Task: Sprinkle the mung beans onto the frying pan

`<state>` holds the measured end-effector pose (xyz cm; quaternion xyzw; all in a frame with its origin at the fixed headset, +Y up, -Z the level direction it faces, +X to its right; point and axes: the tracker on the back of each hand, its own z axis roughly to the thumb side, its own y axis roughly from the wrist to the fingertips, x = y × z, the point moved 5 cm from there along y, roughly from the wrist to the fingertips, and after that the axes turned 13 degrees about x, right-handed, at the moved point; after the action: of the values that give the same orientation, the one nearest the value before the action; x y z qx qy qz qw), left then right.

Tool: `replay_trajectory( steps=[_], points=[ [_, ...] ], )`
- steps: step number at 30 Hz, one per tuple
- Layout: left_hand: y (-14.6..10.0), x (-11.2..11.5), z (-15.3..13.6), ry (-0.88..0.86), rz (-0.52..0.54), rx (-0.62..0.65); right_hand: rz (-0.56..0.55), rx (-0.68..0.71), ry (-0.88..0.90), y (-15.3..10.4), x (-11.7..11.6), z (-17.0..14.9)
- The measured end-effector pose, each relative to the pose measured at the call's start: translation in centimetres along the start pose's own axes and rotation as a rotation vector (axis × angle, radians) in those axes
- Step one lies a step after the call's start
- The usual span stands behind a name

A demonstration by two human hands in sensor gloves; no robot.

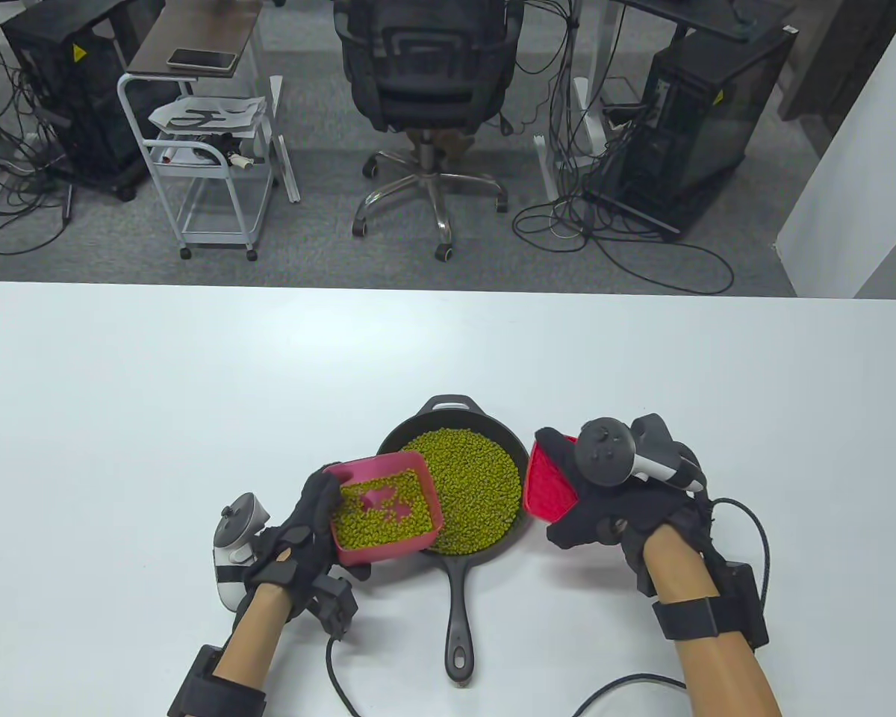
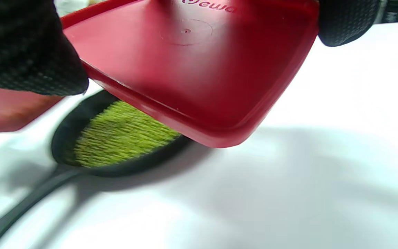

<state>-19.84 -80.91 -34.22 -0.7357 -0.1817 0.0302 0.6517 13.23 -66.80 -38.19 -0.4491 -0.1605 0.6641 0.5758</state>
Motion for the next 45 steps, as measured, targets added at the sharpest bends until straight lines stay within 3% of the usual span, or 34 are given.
replay_trajectory(
  steps=[9, 17, 38, 45],
  points=[
    [-0.3, 1.4, -0.1, 0.011, -0.046, 0.006, 0.026, 0.179, -0.104, 3.0, 1.4, 9.6],
    [-0.3, 2.9, -0.5, -0.062, -0.123, 0.01, 0.124, 0.246, -0.17, 6.4, -0.6, 14.8],
    [-0.3, 4.5, -1.4, -0.081, -0.183, 0.013, 0.142, 0.293, -0.173, 6.7, -2.0, 16.2],
    [0.0, 4.0, -1.6, -0.049, -0.164, 0.015, 0.073, 0.315, -0.114, 6.1, -2.0, 15.1]
  ],
)
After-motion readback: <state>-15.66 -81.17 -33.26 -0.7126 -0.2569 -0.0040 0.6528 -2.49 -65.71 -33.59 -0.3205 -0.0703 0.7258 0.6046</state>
